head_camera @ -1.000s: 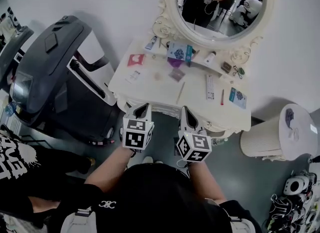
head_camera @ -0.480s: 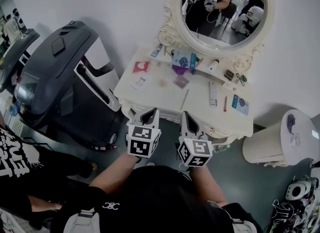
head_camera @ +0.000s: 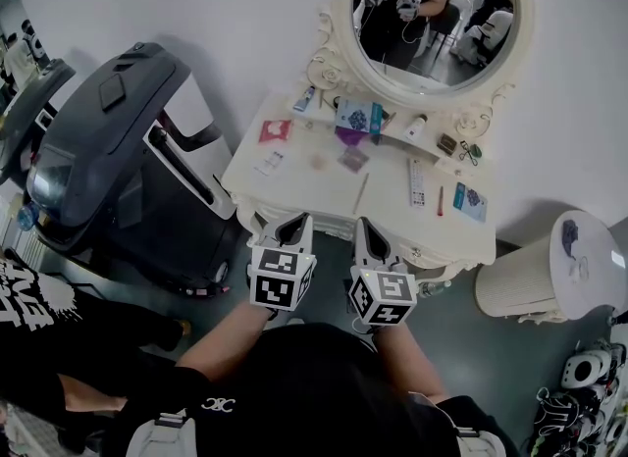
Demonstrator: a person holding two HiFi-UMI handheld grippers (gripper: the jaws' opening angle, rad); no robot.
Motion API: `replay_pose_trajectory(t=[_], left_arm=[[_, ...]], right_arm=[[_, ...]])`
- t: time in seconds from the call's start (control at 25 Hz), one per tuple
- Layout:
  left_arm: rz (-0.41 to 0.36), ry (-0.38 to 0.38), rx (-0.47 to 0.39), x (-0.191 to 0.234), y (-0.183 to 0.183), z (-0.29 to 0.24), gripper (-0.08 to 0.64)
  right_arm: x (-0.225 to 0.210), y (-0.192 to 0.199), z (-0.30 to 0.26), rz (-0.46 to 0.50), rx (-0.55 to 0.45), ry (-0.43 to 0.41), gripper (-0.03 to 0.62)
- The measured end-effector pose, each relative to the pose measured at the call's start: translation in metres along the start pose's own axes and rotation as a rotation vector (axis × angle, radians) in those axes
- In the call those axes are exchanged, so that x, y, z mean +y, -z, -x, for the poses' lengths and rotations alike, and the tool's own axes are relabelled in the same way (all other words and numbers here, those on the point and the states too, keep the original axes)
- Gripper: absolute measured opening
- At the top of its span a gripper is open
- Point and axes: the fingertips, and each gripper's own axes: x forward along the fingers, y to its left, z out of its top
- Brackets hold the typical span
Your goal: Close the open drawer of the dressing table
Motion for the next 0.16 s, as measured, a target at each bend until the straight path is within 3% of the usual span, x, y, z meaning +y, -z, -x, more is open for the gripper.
replay_pose_trajectory(t=[0.16], left_arm=[[0.001,0.0,-0.002,-0.0002,0.0,0.0028,0.008]], right_arm=[[0.0015,0.0005,0.0015,-0.002,0.003,-0.002,0.008]])
